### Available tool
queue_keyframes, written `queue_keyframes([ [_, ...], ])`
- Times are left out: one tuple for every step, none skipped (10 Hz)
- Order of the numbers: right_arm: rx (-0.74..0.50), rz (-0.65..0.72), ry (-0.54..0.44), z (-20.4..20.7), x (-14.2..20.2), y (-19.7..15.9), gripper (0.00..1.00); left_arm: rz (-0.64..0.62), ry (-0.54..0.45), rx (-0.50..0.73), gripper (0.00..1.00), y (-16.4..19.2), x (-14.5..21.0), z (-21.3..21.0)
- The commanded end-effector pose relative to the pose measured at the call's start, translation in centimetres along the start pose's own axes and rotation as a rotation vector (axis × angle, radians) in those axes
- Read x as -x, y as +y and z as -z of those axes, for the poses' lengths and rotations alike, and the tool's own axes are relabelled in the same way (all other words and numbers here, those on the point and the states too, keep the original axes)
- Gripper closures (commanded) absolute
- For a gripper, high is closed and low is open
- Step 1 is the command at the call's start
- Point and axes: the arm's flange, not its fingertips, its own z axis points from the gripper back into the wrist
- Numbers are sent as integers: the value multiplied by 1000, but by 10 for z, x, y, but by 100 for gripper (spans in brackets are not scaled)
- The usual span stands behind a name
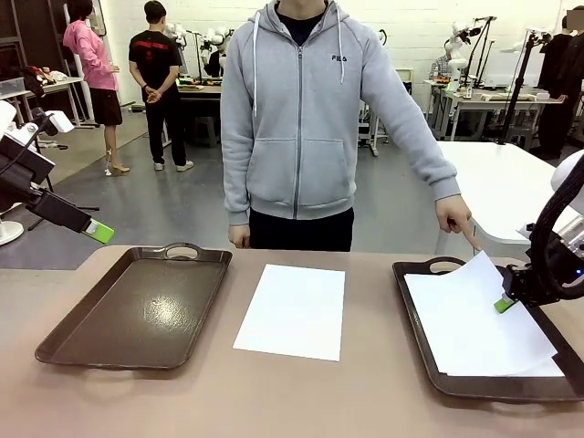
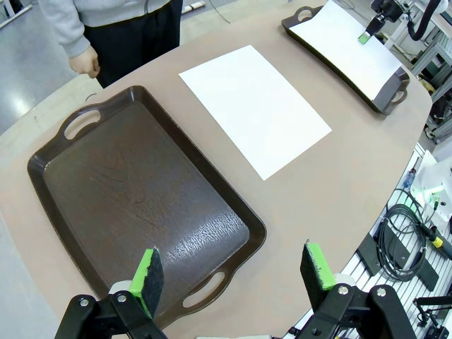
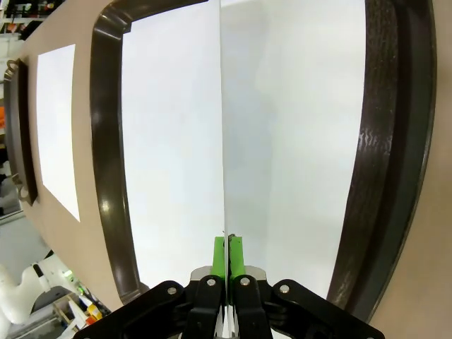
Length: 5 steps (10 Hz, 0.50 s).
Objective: Sort the A4 documents.
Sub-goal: Place the A4 Paper in the designated Handle tray.
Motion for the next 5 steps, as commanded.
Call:
queue_keyframes([
  [54,8,-10,5,2,2,99,-1,-3,7,0,0,0,0],
  [61,10,-15,5,2,2,99,-1,-3,7,0,0,0,0],
  [81,15,-20,6,2,2,93,-1,-3,7,0,0,0,0],
  [87,17,-16,5,3,3,81,-1,-3,7,0,0,0,0],
  [96,17,-15,4,3,3,74,-1,-3,7,0,0,0,0],
])
